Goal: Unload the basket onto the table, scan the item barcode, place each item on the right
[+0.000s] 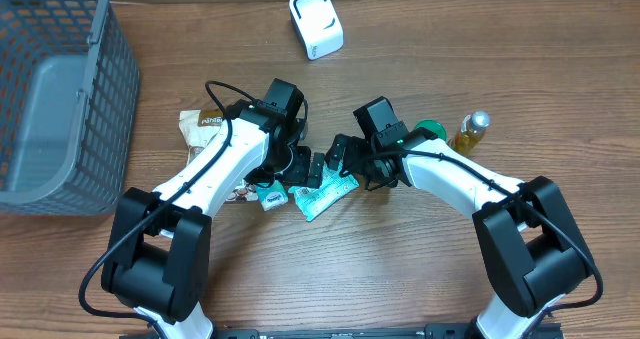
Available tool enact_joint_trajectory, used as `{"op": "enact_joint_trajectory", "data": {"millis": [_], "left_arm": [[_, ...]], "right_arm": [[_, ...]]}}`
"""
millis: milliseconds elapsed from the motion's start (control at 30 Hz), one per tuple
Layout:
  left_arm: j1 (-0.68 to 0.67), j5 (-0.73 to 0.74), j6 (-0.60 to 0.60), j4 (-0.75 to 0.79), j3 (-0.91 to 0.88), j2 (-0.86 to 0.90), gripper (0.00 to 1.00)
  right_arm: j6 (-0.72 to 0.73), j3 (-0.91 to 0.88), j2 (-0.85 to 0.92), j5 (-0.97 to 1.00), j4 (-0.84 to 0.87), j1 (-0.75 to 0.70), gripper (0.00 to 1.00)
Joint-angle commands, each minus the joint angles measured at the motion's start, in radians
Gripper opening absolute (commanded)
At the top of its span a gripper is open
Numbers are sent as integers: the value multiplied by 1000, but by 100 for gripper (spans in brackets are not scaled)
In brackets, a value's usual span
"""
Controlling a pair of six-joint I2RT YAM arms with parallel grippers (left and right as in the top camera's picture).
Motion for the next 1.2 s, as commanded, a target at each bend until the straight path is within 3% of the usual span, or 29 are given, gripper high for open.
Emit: {"op": "enact_joint_trajectory", "data": {"millis": [0,633,667,767,867,1167], "left_arm": [[6,-13,-3,1,-3,-13,100],[6,-13,-3,1,-3,-13,100],[6,-30,19,2,-3,-13,100],[6,-290,232,-1,-3,-13,100],[6,-443,276,1,-3,-13,100],[6,-431,275,1,-3,-13,100]], "right_arm": [[-5,2,-13,35,-5,-5,100],[-5,2,-13,37,-23,-5,100],[-5,2,-13,37,-24,-5,100],[-5,2,-13,36,-33,-5,100],[-5,2,-13,37,-47,-5,100],[-5,2,-13,38,-68,-5,99]]}}
